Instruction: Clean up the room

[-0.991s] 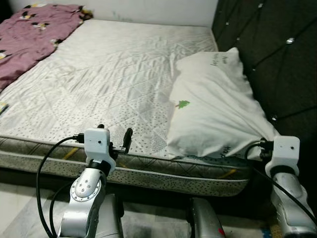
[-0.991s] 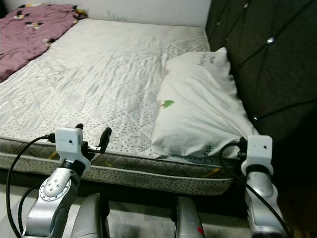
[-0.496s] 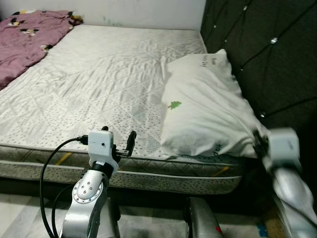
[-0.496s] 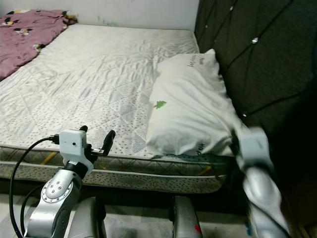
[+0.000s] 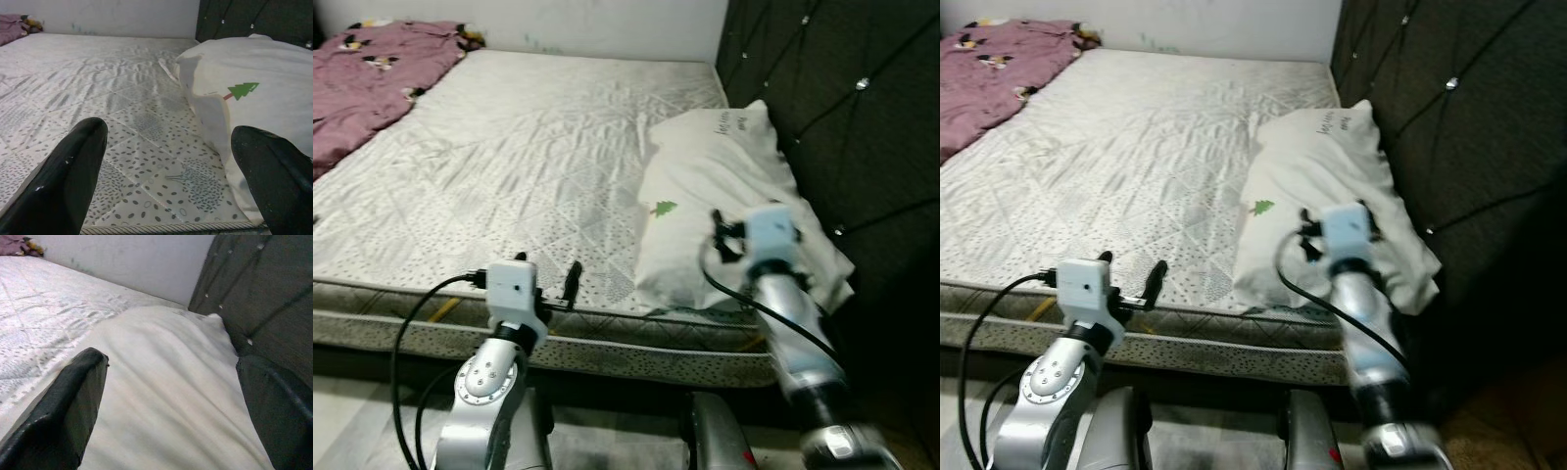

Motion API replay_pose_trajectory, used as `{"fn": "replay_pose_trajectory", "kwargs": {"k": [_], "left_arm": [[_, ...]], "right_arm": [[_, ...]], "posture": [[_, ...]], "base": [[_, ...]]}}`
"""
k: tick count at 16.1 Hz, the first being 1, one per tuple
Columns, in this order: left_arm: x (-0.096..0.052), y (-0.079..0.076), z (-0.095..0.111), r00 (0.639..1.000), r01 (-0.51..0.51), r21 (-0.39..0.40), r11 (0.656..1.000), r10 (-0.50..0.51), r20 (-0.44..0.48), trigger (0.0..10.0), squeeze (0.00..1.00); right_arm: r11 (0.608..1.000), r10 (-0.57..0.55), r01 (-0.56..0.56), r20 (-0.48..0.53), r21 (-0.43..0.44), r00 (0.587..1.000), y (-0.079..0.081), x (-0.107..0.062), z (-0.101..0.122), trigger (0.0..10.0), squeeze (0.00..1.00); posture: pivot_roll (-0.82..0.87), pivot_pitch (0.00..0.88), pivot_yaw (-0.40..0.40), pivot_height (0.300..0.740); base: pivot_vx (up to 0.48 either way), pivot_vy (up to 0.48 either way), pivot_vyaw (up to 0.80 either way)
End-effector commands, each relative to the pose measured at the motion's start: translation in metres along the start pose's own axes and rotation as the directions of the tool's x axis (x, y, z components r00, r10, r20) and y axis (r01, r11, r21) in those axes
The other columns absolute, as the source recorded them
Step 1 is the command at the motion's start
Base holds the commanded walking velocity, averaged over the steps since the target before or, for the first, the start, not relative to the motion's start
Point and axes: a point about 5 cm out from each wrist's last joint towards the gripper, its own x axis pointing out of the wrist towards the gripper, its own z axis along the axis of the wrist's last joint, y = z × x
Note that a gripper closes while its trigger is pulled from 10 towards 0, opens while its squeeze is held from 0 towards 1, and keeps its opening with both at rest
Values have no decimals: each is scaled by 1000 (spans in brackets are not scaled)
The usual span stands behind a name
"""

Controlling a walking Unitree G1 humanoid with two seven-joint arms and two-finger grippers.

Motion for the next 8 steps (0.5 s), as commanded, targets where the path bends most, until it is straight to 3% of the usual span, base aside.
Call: {"fn": "replay_pose_trajectory", "kwargs": {"k": [1, 2, 4, 5, 6, 7, 8], "left_arm": [[1, 0, 5, 1000, 2, 15, 1000, -2, 6, 10000, 0], [1, 1, 6, 1000, -6, 20, 1000, 6, 7, 10000, 0], [0, 7, 7, 1000, -31, 29, 999, 31, 2, 10000, 0], [-1, 9, 4, 999, -45, 32, 998, 45, -10, 10000, 0], [-1, 10, 2, 998, -51, 31, 998, 52, -18, 10000, 0], [-1, 8, 1, 998, -51, 29, 998, 51, -22, 10000, 0], [0, 6, 0, 998, -49, 26, 998, 49, -28, 10000, 0]], "right_arm": [[1000, 11, -11, -47, 0, 999, 17, 9, -2, 10000, 1000], [999, 35, -32, -111, 30, 993, 34, 15, -5, 10000, 1000], [996, 57, -37, -254, 81, 965, 48, 16, -19, 10000, 1000], [992, 60, -19, -330, 128, 942, 50, 13, -28, 10000, 1000], [976, 62, 39, -445, 214, 893, 47, 8, -46, 10000, 1000], [965, 58, 75, -481, 253, 875, 44, 6, -52, 10000, 1000], [954, 39, 121, -512, 275, 858, 36, 3, -59, 10000, 408]], "posture": [[72, 9, -43, 548], [81, 7, -46, 548], [89, 2, -55, 548], [88, 0, -60, 548], [85, 0, -64, 548], [82, 0, -66, 548], [72, 0, -64, 548]], "base": [[0, 0, 0], [0, 0, 0], [0, 0, 0], [0, 0, 0], [0, 0, 0], [0, 0, 0], [0, 0, 0]]}}
